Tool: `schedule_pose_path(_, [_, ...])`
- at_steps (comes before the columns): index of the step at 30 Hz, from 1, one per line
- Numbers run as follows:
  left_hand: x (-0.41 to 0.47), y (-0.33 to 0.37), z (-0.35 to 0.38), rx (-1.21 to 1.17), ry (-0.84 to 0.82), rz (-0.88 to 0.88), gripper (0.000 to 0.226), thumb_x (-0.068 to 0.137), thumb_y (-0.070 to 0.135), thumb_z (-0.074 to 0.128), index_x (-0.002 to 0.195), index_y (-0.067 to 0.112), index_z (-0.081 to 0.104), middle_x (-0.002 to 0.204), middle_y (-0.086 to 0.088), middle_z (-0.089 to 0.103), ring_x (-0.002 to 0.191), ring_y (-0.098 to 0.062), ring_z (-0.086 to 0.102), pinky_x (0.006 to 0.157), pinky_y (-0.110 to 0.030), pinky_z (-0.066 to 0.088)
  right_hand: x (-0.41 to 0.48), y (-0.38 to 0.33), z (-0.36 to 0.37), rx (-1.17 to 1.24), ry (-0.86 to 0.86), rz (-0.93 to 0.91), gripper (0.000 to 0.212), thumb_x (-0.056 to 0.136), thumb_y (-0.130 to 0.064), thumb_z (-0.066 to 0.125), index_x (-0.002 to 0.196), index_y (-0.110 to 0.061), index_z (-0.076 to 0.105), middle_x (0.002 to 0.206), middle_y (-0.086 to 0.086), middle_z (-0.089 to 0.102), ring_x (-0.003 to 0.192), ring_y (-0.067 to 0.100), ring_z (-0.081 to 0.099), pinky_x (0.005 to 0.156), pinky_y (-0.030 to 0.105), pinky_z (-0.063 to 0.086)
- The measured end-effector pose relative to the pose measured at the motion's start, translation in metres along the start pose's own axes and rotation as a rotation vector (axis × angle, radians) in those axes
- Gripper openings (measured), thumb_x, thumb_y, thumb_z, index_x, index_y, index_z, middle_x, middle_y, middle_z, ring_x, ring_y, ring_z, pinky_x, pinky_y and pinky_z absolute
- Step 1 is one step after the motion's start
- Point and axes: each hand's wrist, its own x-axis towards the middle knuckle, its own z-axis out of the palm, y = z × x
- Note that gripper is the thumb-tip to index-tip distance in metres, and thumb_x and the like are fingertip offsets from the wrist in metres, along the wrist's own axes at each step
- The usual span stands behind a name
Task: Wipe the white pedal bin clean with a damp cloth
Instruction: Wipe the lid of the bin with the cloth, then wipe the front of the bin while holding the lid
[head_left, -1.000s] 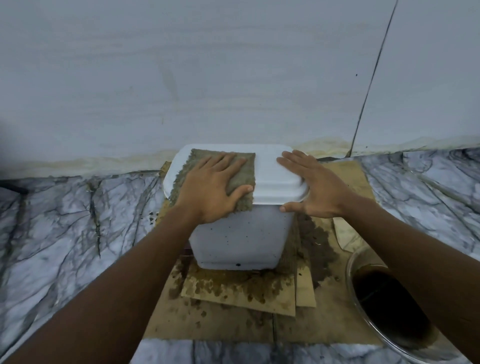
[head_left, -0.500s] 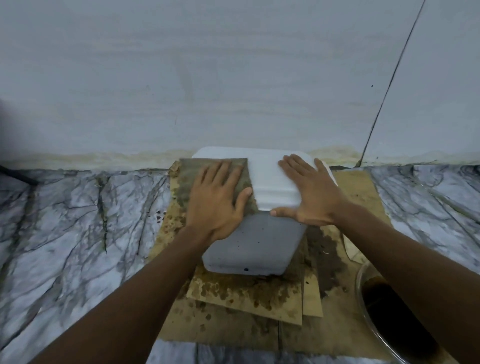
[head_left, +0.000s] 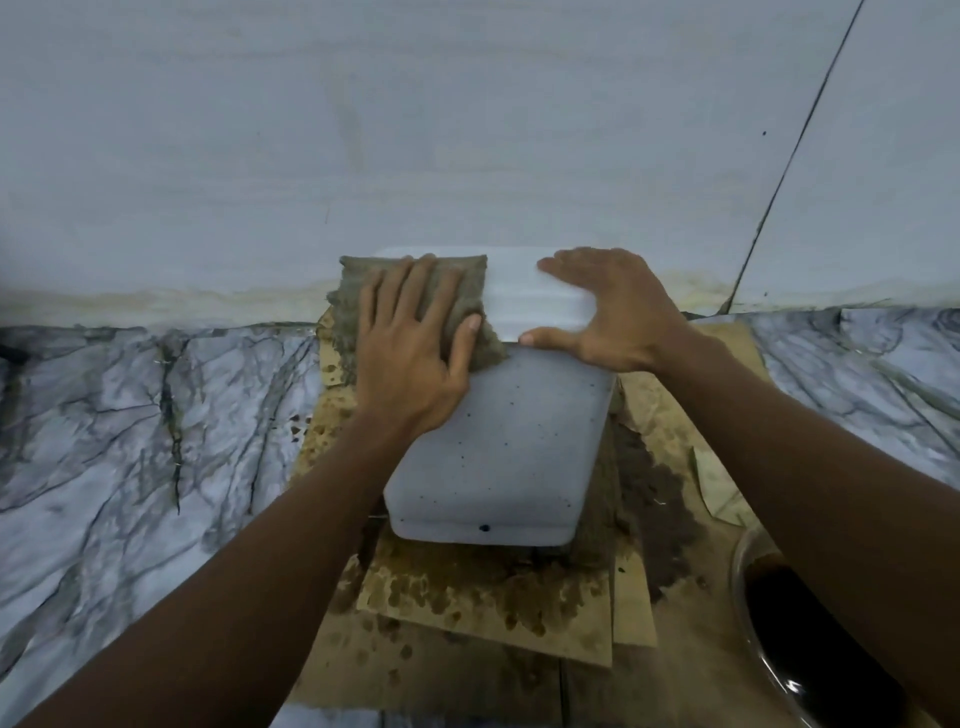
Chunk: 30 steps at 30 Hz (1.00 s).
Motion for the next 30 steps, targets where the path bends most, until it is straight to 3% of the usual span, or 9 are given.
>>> schedule_pose_path(3, [-0.004,-0.007,0.016,0.013,0.04,0.032,0.058,0.099,0.039,0.053,0.149,0.012,0.047,0.155,-0.02,0.04,0.145,-0.035,0.032,0.122,-0.052,0.018,0.011,0.007,0.006,-0.009,0.09,0.006,0.095,0.066,-0.088,0.053,0.14,-0.03,0.057,0.147,-0.001,0.055,0.136,0.023,0.048,0.115,0.042,0.031])
schedule_pose_path(9, [0.003,-0.028,0.045,0.124,0.015,0.06,0.071,0.094,0.052,0.053,0.155,0.018,0.038,0.162,-0.02,0.027,0.143,-0.034,0.022,0.113,-0.057,0.025,0.043,0.037,0.012,0.167,0.085,0.052,0.091,0.061,-0.088,0.058,0.132,-0.031,0.064,0.14,-0.005,0.061,0.131,0.016,0.055,0.112,0.036,0.04])
schedule_pose_path(12, [0.004,-0.032,0.058,0.136,-0.001,0.034,0.073,0.097,0.051,0.048,0.159,0.018,0.027,0.165,-0.02,0.018,0.151,-0.034,0.012,0.12,-0.057,0.013,0.049,0.042,0.015,0.202,0.148,0.006,0.083,0.065,-0.082,0.064,0.128,-0.027,0.068,0.134,-0.003,0.066,0.124,0.017,0.059,0.106,0.042,0.047])
schedule_pose_path(15, [-0.002,-0.031,0.071,0.129,0.013,0.039,0.071,0.1,0.046,0.046,0.159,0.014,0.022,0.164,-0.026,0.015,0.152,-0.042,0.009,0.124,-0.054,0.0,0.049,0.048,0.019,0.151,0.185,-0.003,0.081,0.066,-0.083,0.062,0.128,-0.032,0.066,0.133,-0.006,0.066,0.123,0.018,0.059,0.103,0.042,0.047])
schedule_pose_path(23, [-0.041,-0.021,0.094,0.047,-0.035,-0.049,0.07,0.101,0.039,0.046,0.159,0.01,0.021,0.164,-0.028,0.011,0.154,-0.041,0.004,0.123,-0.06,0.009,0.049,0.062,0.024,0.243,0.195,-0.038,0.072,0.07,-0.07,0.07,0.127,-0.026,0.066,0.127,-0.003,0.068,0.114,0.019,0.061,0.1,0.041,0.048])
schedule_pose_path(26, [-0.04,-0.008,0.099,0.046,-0.042,-0.11,0.071,0.1,0.041,0.044,0.16,0.01,0.02,0.165,-0.025,0.008,0.154,-0.04,0.002,0.123,-0.06,0.005,0.05,0.061,0.023,0.26,0.186,-0.025,0.07,0.068,-0.066,0.074,0.126,-0.026,0.067,0.125,-0.003,0.069,0.113,0.018,0.062,0.099,0.04,0.049])
schedule_pose_path(30, [-0.027,0.021,0.106,0.055,-0.111,-0.007,0.071,0.101,0.044,0.04,0.16,0.013,0.017,0.166,-0.023,0.006,0.155,-0.036,-0.003,0.124,-0.059,0.0,0.05,0.059,0.024,0.28,0.199,-0.026,0.071,0.066,-0.066,0.075,0.124,-0.026,0.069,0.123,-0.002,0.07,0.112,0.019,0.063,0.098,0.041,0.05])
